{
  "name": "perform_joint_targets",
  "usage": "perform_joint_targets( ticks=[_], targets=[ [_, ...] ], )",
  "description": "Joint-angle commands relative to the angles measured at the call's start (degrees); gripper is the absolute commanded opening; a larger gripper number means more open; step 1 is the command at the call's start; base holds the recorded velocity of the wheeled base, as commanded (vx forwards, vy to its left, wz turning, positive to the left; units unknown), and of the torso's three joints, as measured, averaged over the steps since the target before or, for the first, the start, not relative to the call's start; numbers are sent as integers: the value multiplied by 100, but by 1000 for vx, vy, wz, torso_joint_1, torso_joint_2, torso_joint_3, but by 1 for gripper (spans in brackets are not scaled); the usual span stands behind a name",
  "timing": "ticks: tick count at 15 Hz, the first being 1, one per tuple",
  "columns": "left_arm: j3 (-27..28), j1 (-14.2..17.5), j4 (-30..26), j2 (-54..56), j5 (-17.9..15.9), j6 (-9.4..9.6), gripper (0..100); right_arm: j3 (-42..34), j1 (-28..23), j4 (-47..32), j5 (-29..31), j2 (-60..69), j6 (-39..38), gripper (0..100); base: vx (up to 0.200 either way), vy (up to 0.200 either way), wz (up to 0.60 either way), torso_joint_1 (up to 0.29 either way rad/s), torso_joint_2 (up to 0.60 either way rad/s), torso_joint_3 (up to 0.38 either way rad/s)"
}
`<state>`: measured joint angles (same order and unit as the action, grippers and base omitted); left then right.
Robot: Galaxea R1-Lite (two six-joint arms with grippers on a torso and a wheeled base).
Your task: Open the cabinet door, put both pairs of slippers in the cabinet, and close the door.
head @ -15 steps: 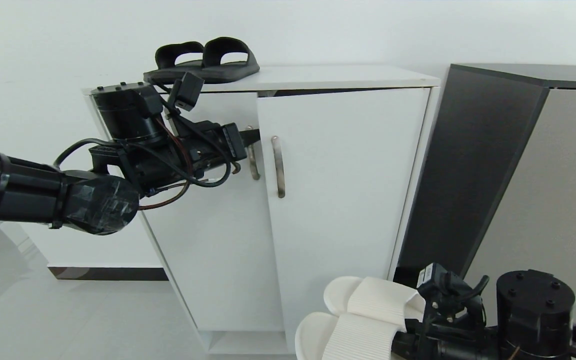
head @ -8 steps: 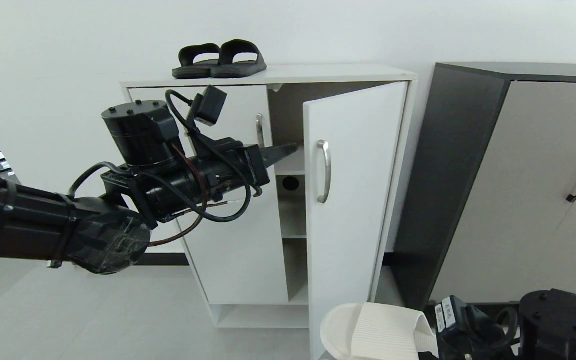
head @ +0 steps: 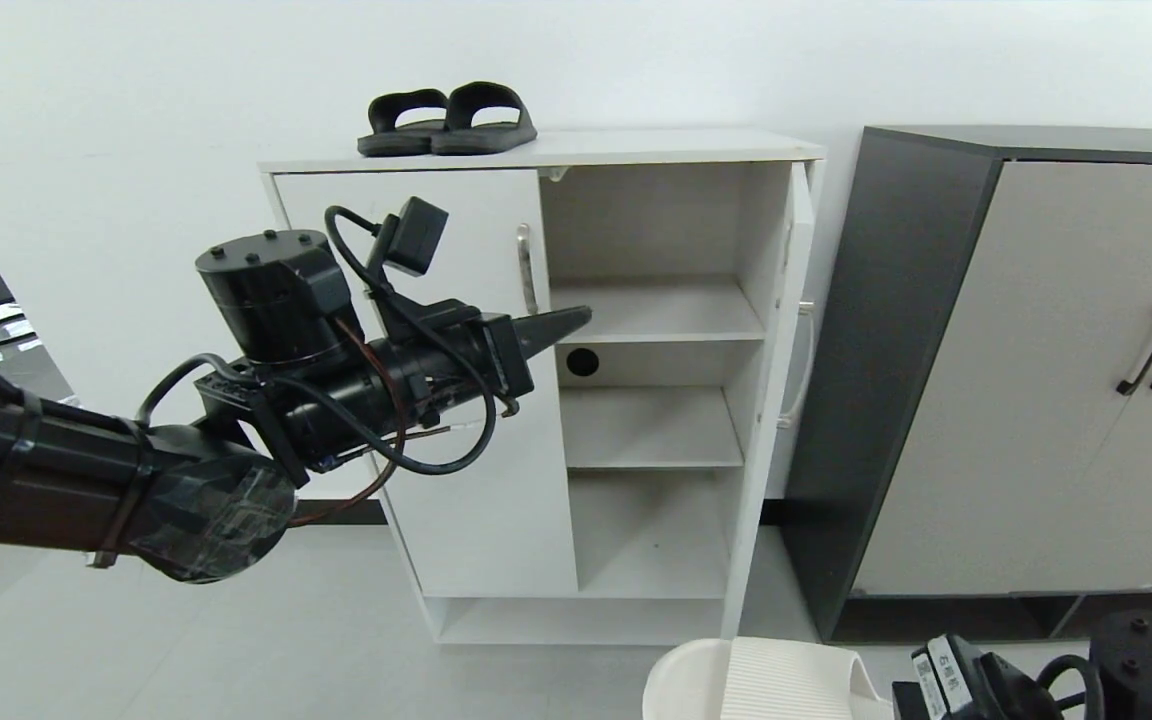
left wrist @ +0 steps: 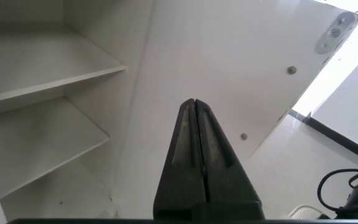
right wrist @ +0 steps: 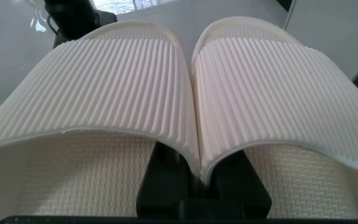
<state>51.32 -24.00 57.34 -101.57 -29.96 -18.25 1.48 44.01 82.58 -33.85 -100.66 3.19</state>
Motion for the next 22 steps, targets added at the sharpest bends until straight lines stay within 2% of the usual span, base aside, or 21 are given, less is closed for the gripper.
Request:
perform_joint_targets(
  ticks=[1,3,4,5,6,8,9,10,11,13,14,15,16,17,18,19,20,21,22],
  targets=[
    [-193,18,128,23,8,6,0,310,310,-102,353,-59,-100,0,0,0,0,0,0,0],
    [-316,98,312,41,17,6,0,977,1136,-629,1645,-77,-689,0,0,0,0,0,0,0],
    [-298,150,348,59,316,6,0,1839,1822,-1350,2823,-209,-1198,0,0,0,0,0,0,0],
    [-272,168,356,94,623,6,0,2313,2068,-1745,3403,-323,-1339,0,0,0,0,0,0,0],
    [-316,159,277,322,1098,6,0,3008,2217,-2290,3992,-507,-1480,0,0,0,0,0,0,0],
    [-580,124,-30,850,1590,32,0,3931,2173,-2967,4677,-824,-1699,0,0,0,0,0,0,0],
    [-799,124,-523,1395,1845,225,0,4678,1980,-3573,5266,-1114,-2060,0,0,0,0,0,0,0],
    [-887,124,-777,1641,1951,313,0,4985,1892,-3855,5477,-1246,-2174,0,0,0,0,0,0,0],
    [-1001,124,-1621,2335,2372,489,0,5636,1558,-4443,5925,-1562,-2297,0,0,0,0,0,0,0],
    [-1028,10,-3063,3434,3084,709,0,6119,1084,-4628,6101,-1914,-2227,0,0,0,0,0,0,0],
    [-1028,-87,-3528,3820,3243,718,0,6260,908,-4707,6101,-1993,-2148,0,0,0,0,0,0,0],
    [-1037,-149,-4240,4427,3629,718,0,6497,670,-4760,6119,-2116,-2086,0,0,0,0,0,0,0],
    [-1089,-140,-4724,4813,4060,718,0,6585,547,-4760,6128,-2177,-2086,0,0,0,0,0,0,0],
    [-1239,-140,-5137,5227,4482,735,0,6620,424,-4769,6136,-2204,-2077,0,0,0,0,0,0,0],
    [-1520,-140,-5462,5780,5053,849,0,6629,301,-4769,6136,-2221,-2077,0,0,0,0,0,0,0],
    [-1520,-140,-5462,5780,5053,849,0,6629,301,-4769,6136,-2221,-2077,0,0,0,0,0,0,0],
    [-2197,291,-5682,6562,5976,1051,0,6611,117,-4777,6224,-2213,-2077,0,0,0,0,0,0,0],
    [-2425,643,-5673,6729,6037,1122,0,6611,73,-4821,6330,-2213,-2077,0,0,0,0,0,0,0],
    [-2786,1205,-5673,7107,6029,1306,0,6602,-6,-5041,6567,-2195,-2077,0,0,0,0,0,0,0]
  ],
)
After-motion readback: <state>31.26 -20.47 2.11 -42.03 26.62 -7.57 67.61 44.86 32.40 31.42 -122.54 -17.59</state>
